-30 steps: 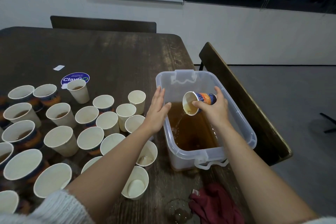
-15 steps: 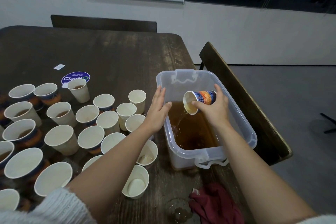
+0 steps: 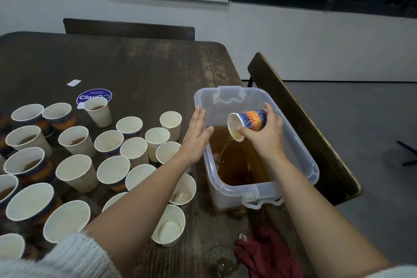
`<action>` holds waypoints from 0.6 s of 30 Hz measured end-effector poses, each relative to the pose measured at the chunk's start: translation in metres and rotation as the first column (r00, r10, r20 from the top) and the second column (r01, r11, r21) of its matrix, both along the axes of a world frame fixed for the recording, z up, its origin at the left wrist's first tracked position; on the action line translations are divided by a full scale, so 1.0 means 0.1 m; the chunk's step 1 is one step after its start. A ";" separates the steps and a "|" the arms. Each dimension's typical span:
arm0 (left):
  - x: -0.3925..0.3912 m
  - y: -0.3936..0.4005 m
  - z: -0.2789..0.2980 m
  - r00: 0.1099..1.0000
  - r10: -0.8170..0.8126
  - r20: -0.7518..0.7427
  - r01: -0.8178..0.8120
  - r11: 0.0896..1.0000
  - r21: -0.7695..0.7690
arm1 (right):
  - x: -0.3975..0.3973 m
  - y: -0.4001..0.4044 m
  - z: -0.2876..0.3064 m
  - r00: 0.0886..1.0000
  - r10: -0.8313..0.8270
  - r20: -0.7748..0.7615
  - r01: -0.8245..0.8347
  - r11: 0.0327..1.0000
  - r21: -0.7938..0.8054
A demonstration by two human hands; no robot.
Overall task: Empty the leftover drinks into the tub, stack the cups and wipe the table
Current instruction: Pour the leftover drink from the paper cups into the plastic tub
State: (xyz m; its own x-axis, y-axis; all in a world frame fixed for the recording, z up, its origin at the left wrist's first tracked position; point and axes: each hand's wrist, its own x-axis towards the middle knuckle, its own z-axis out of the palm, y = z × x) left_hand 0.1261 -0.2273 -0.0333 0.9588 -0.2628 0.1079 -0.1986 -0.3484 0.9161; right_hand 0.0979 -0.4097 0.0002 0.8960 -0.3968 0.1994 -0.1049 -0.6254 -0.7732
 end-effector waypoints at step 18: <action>-0.01 0.00 0.04 0.999 0.015 0.031 -0.019 0.991 0.132 | 0.00 0.03 -0.04 0.999 0.004 0.033 -0.003 1.000 -0.022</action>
State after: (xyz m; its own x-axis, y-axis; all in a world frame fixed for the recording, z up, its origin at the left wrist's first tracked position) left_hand 0.1256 -0.2272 -0.0289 0.9600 -0.2608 0.1023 -0.2187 -0.4693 0.8555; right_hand 0.0981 -0.4066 -0.0038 0.8902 -0.3888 0.2373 -0.0777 -0.6428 -0.7621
